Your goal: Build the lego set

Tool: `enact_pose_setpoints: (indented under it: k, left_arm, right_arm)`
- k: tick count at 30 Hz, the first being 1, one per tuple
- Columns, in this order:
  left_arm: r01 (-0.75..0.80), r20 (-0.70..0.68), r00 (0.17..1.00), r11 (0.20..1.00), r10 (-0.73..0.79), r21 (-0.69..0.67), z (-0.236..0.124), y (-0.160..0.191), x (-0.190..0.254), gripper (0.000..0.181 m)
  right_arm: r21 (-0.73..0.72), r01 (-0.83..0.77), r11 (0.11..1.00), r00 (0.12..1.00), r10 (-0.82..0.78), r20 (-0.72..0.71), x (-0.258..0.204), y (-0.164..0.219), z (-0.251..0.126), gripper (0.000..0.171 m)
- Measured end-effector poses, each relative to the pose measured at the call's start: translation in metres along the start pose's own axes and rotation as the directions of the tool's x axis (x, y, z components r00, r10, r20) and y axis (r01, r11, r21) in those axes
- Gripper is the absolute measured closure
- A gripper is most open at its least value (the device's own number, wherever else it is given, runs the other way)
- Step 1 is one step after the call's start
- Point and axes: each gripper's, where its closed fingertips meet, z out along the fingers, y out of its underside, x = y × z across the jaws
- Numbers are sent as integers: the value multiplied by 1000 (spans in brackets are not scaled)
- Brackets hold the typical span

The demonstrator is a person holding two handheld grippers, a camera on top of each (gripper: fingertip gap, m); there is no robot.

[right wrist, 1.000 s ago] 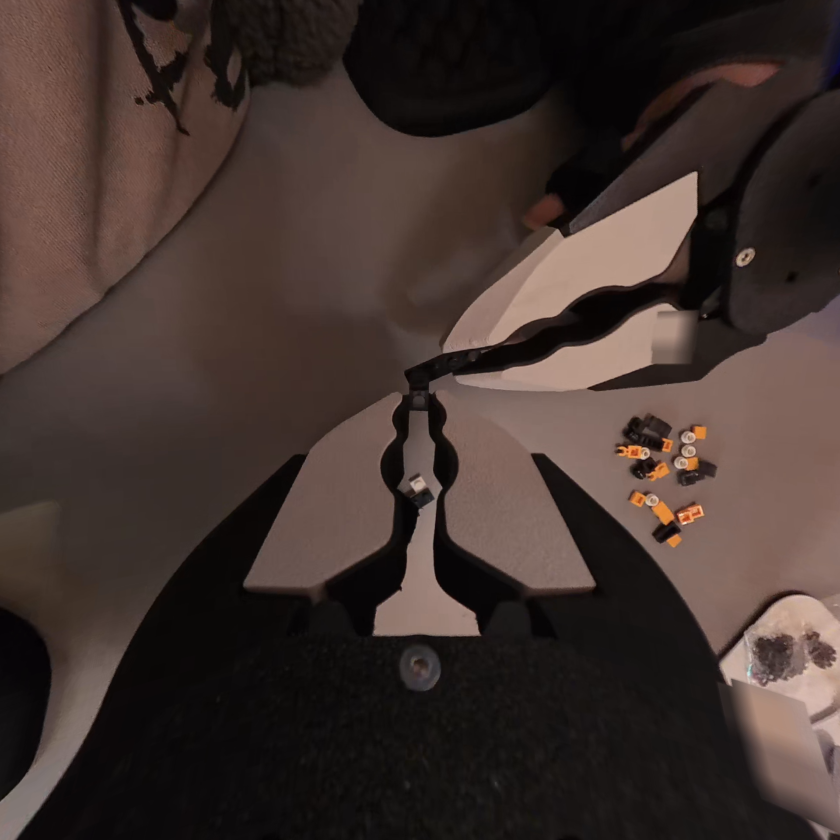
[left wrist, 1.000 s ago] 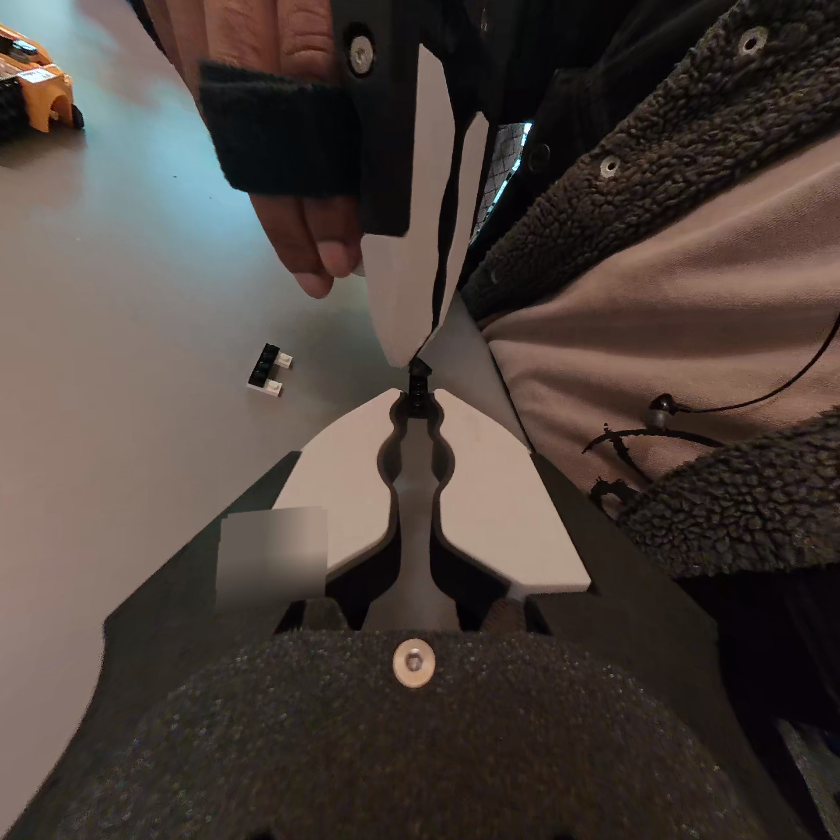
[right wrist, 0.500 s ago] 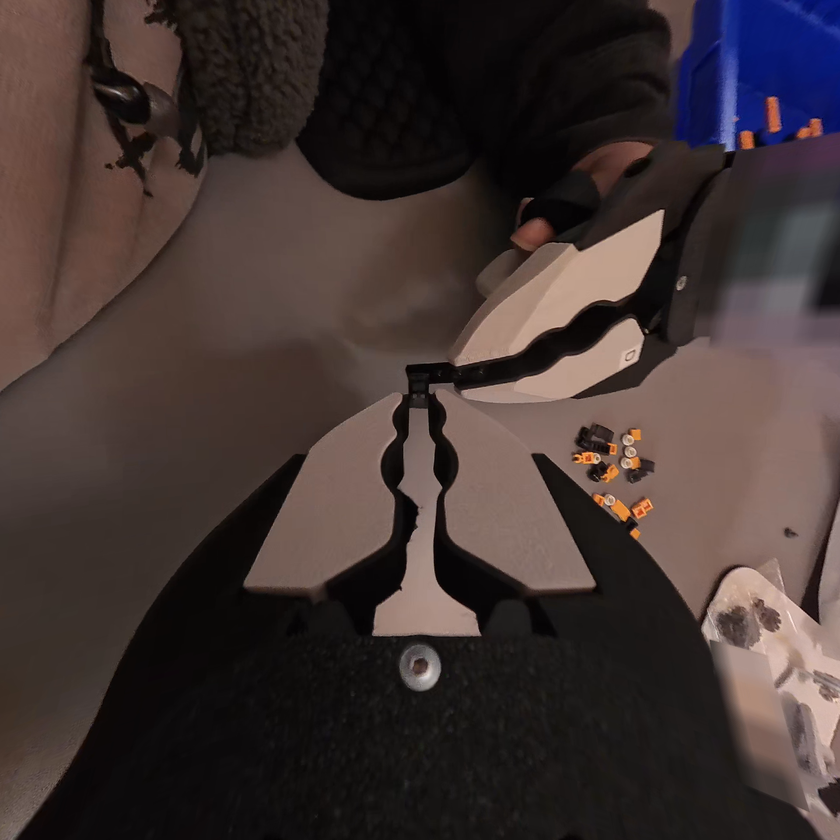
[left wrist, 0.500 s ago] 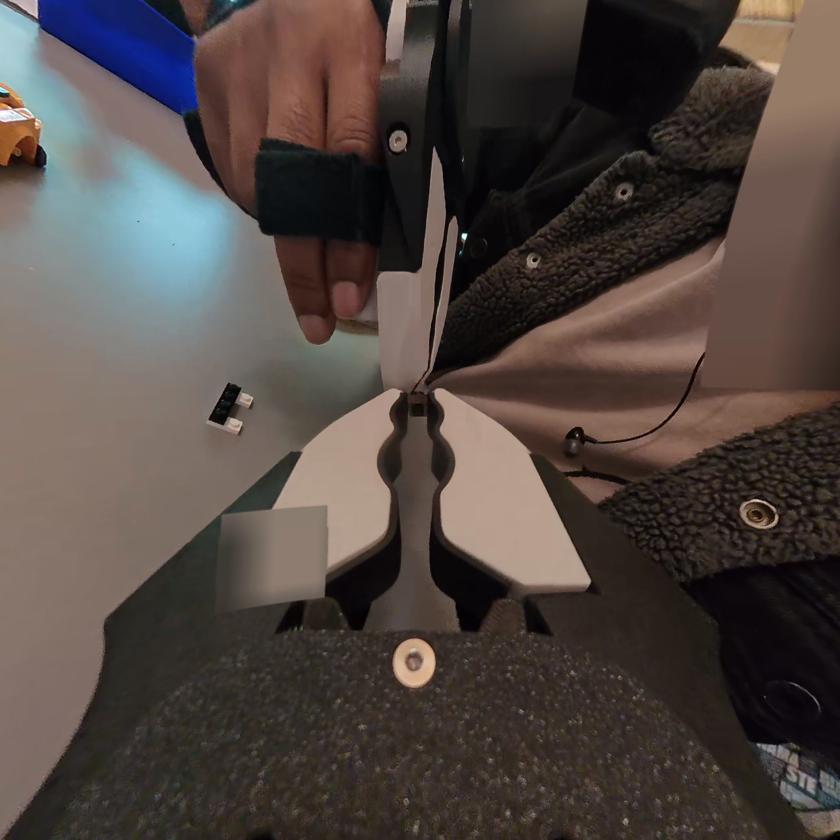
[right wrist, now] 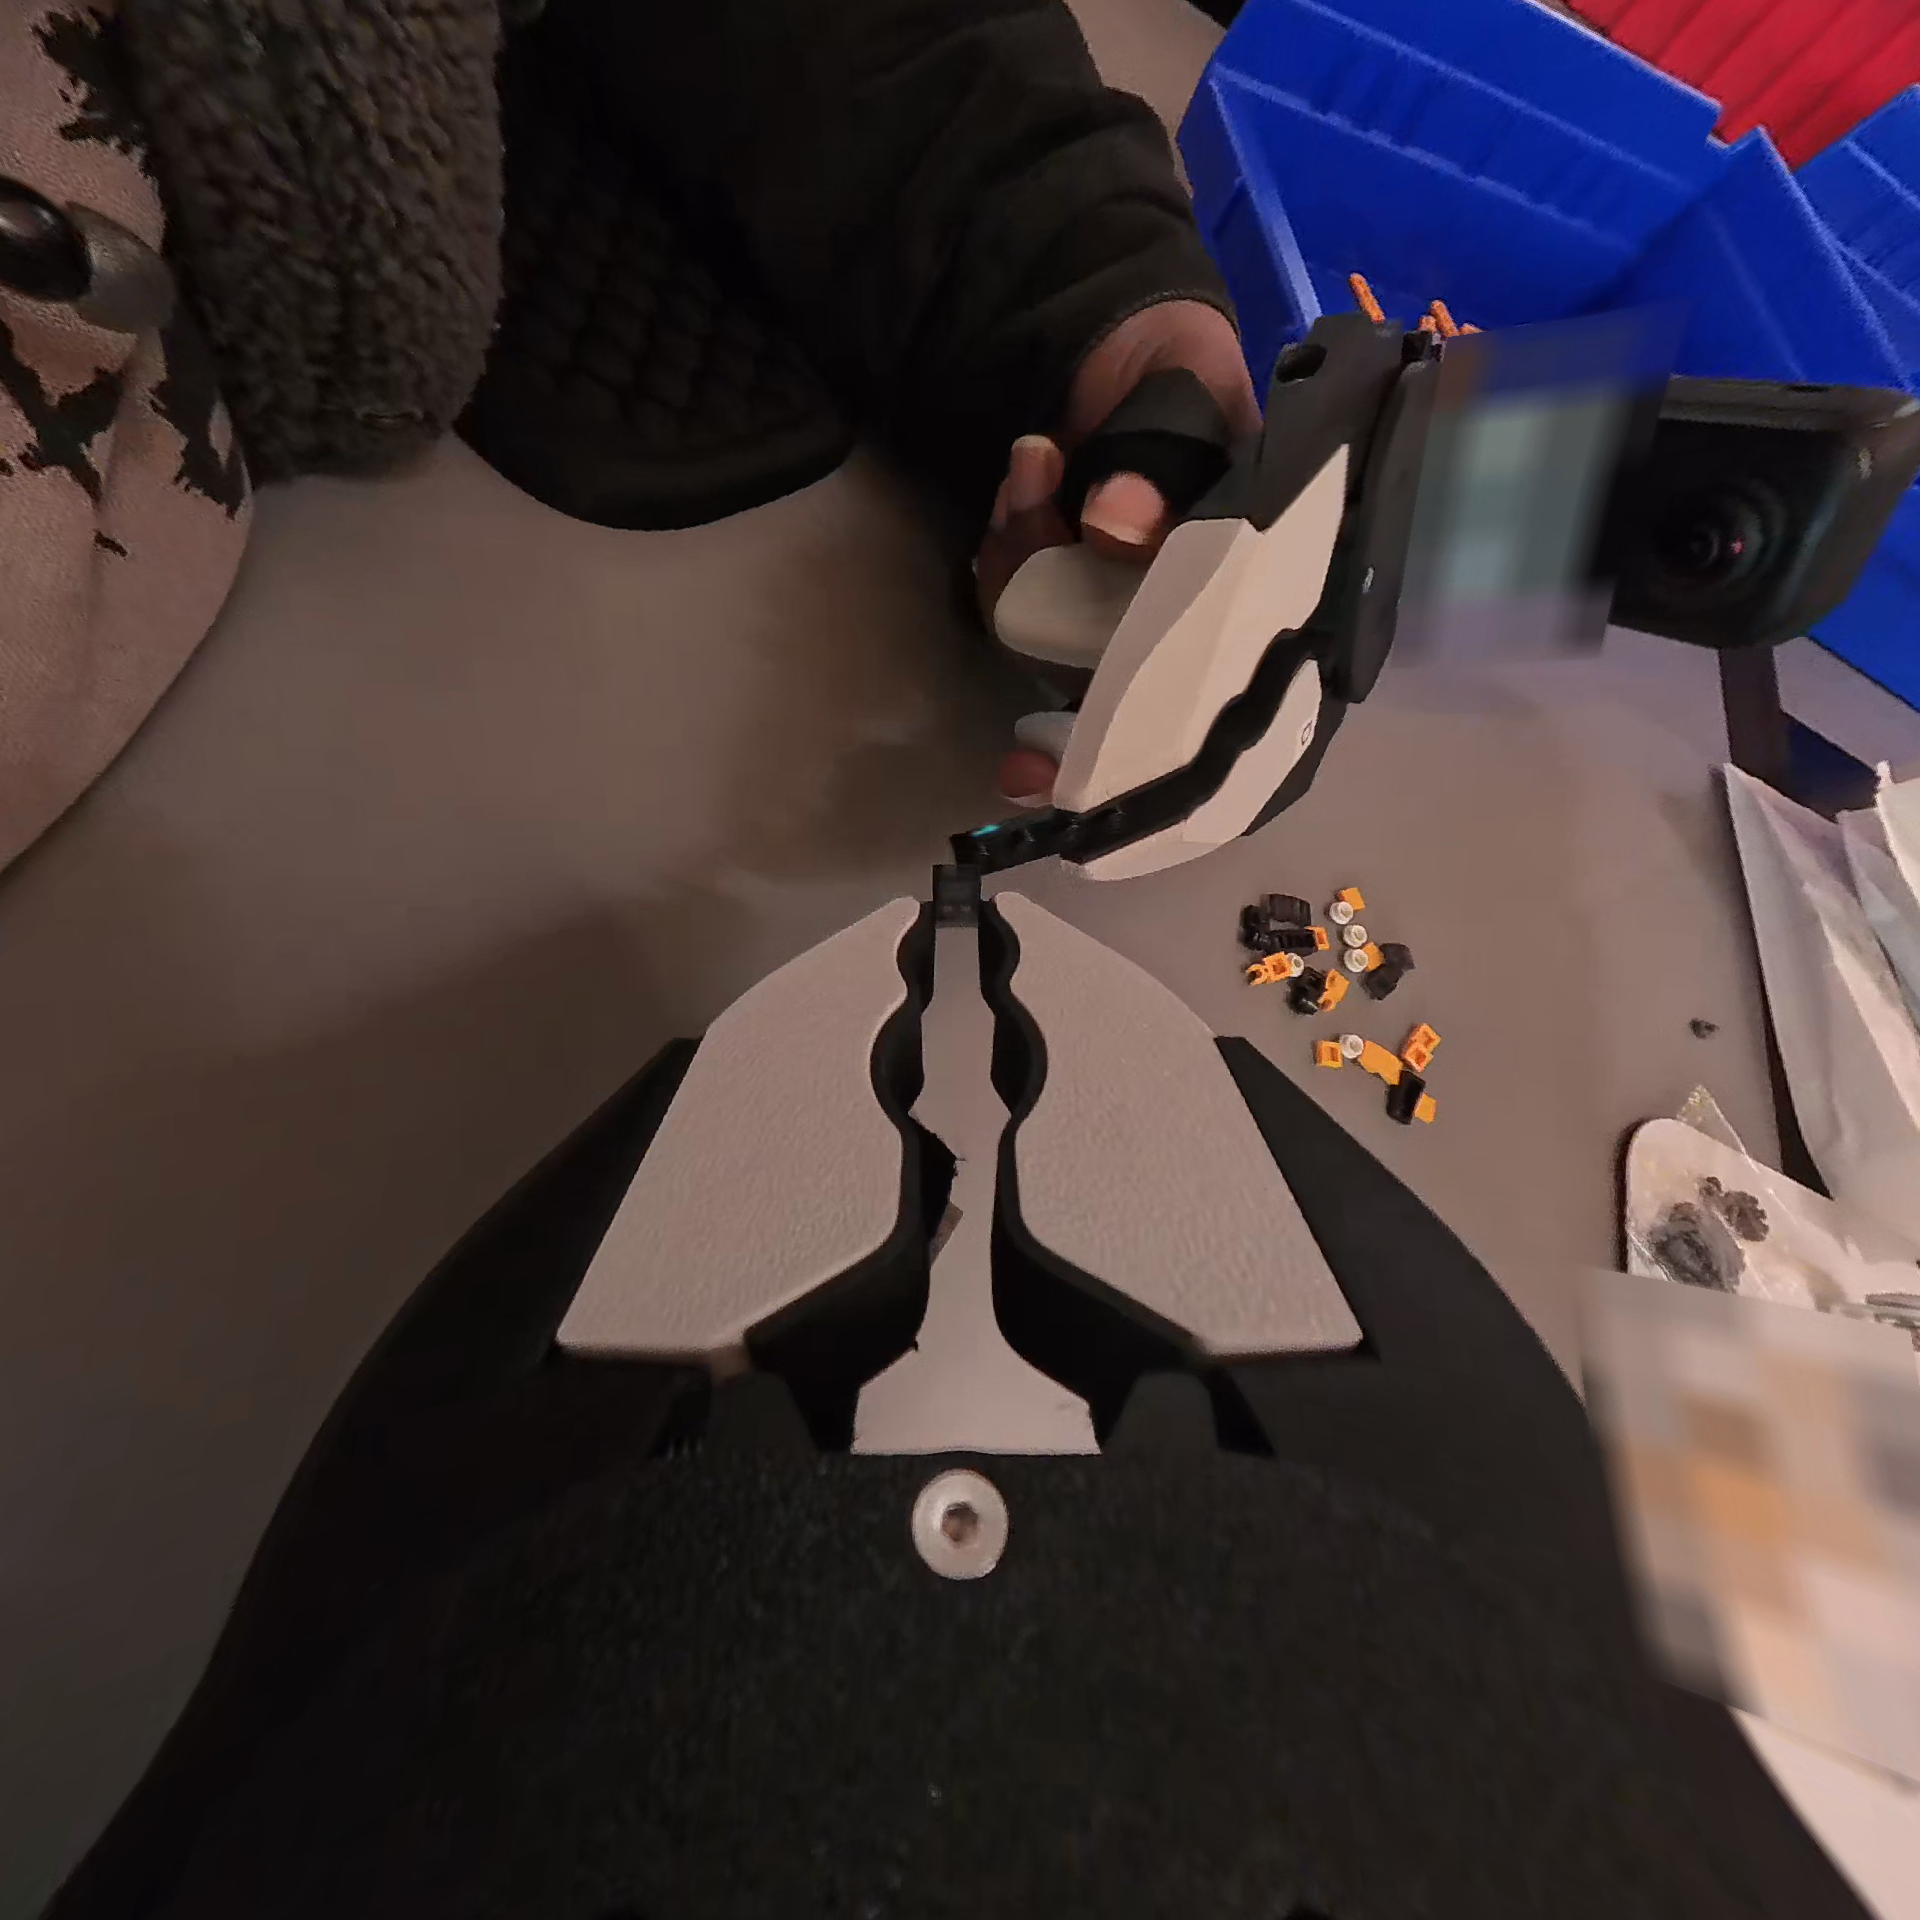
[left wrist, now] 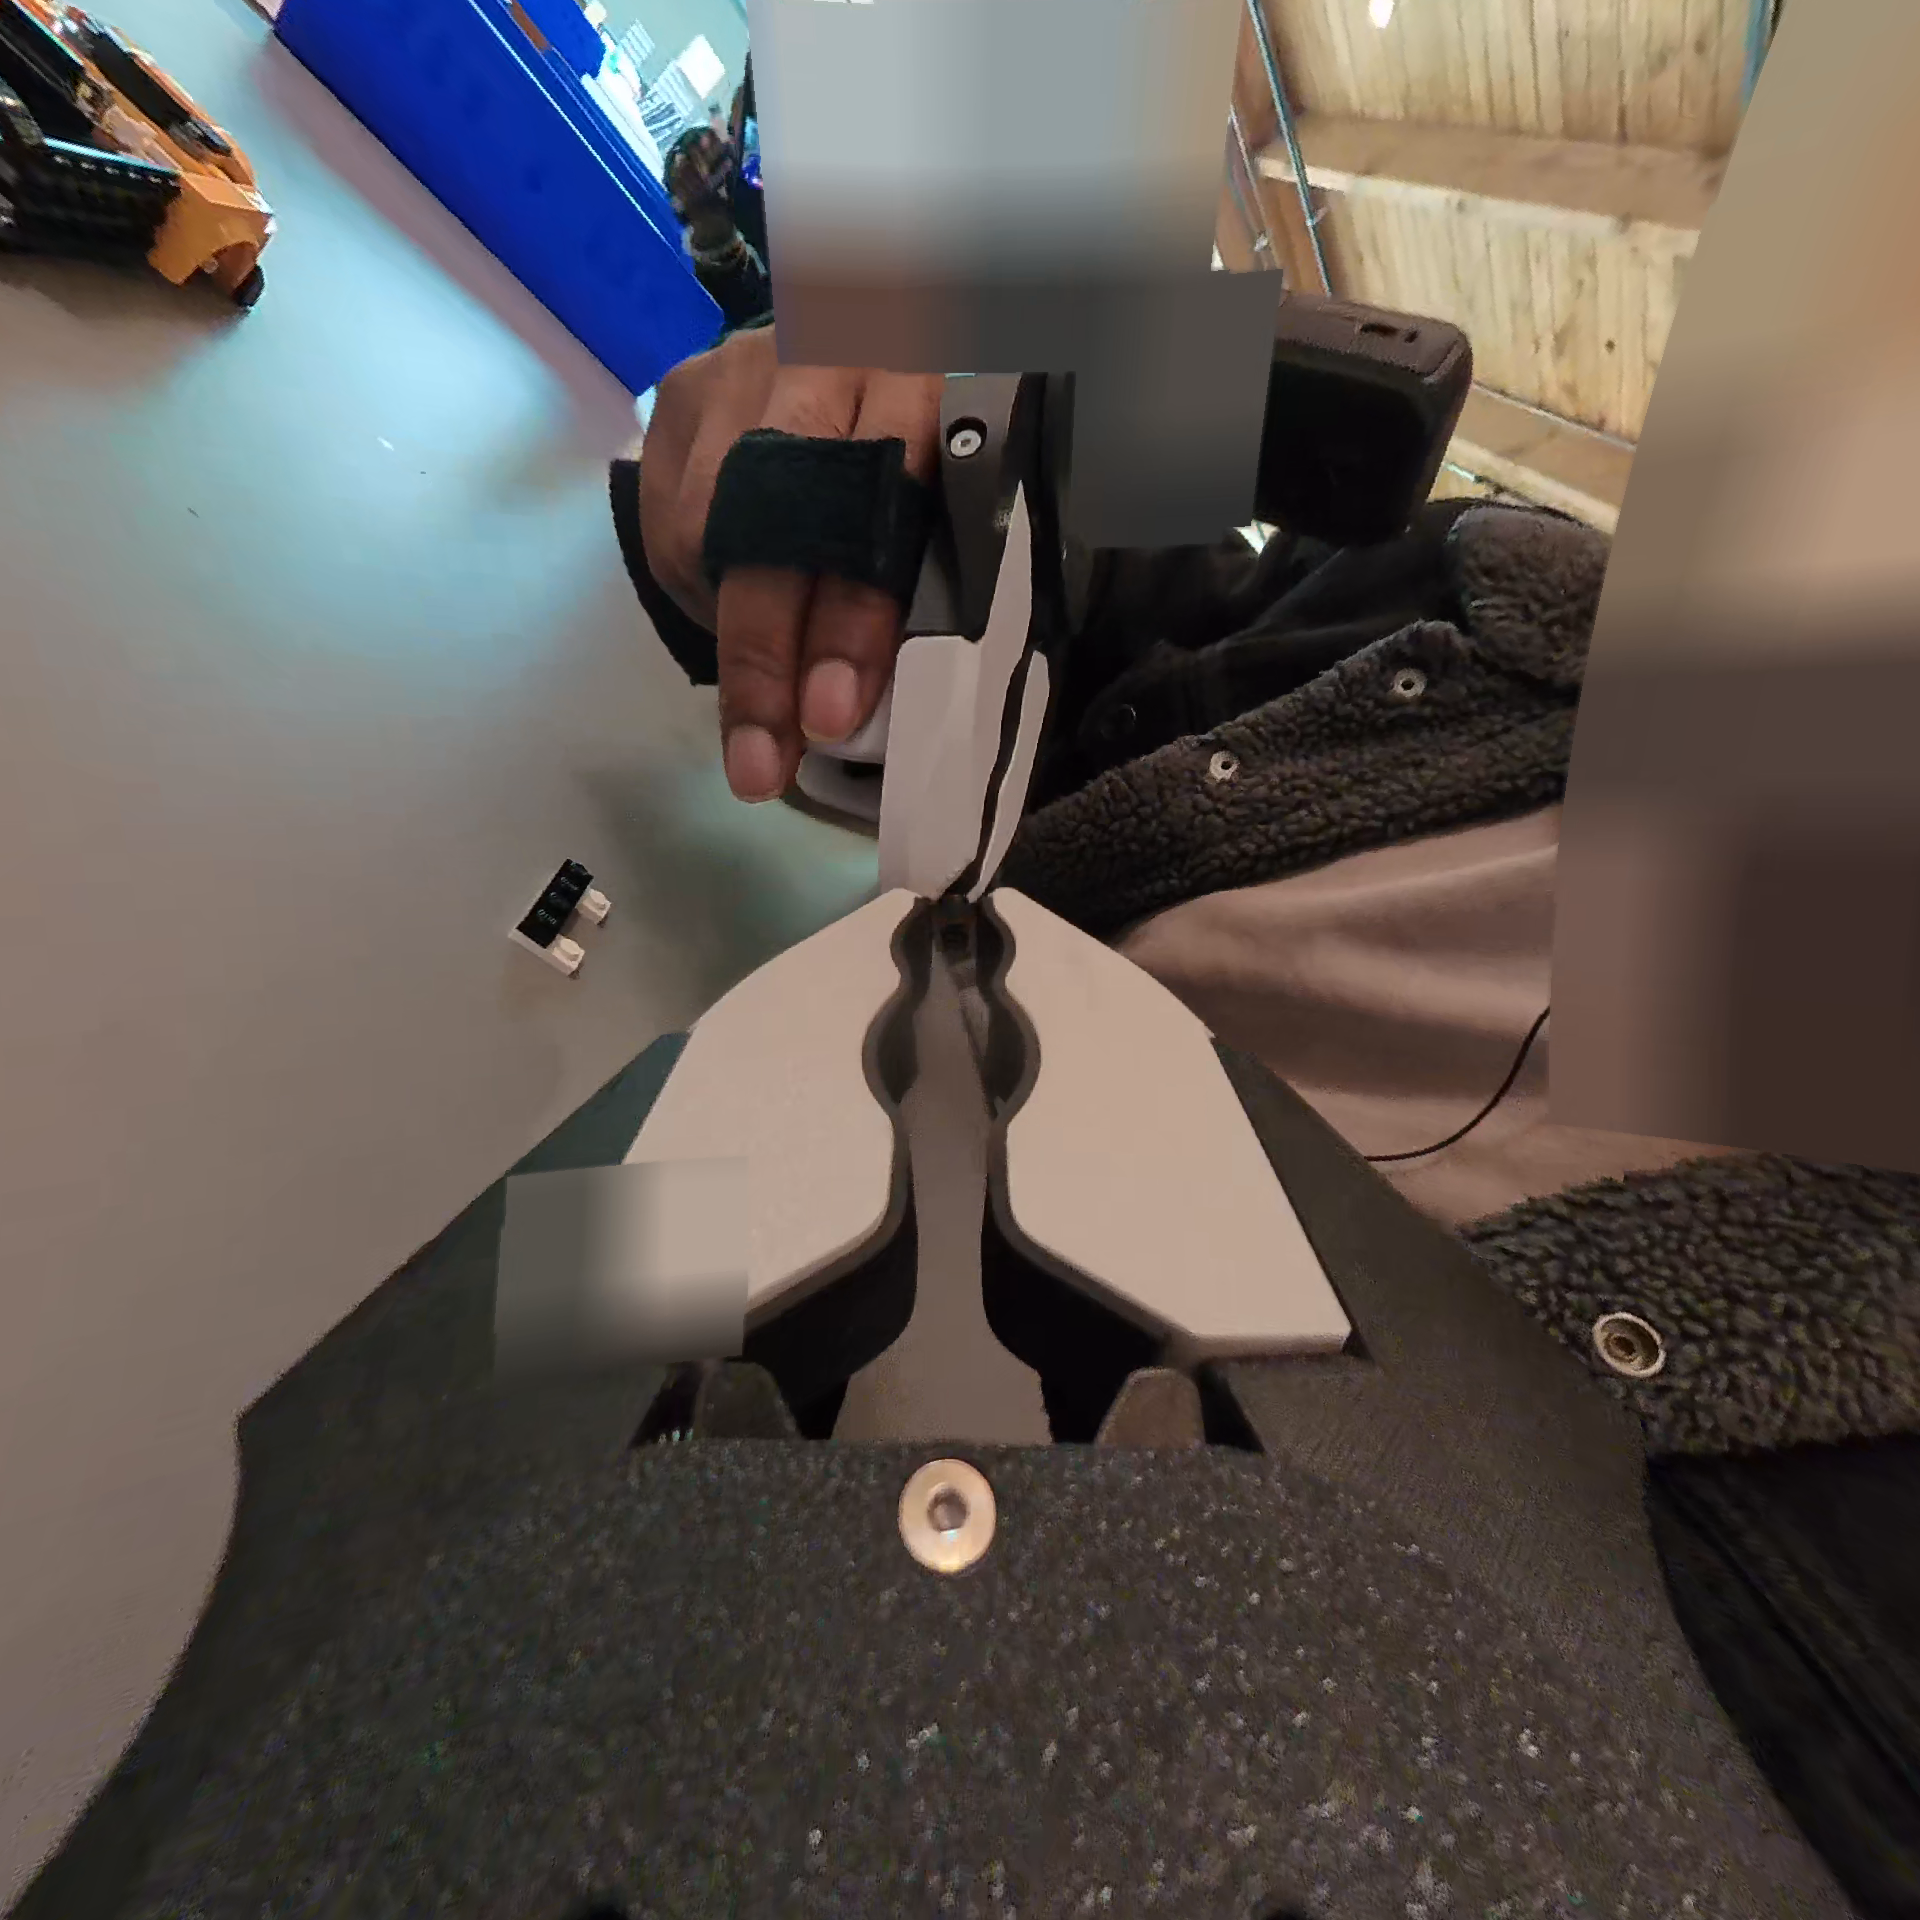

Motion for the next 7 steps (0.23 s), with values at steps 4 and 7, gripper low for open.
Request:
enact_pose_setpoints:
  k: [4, 7]
  left_arm:
    - [41, 1, 999, 999, -41, -5, 1, 2, -2, 174]
    - [66, 1, 998, 998, -66, -20, 3, 5, -5, 174]
  right_arm:
    - [9, -11, 1000, 1000, 11, -8, -1, 2, 2, 163]
    - [18, -21, 1000, 1000, 21, -9, -3, 4, 3, 163]
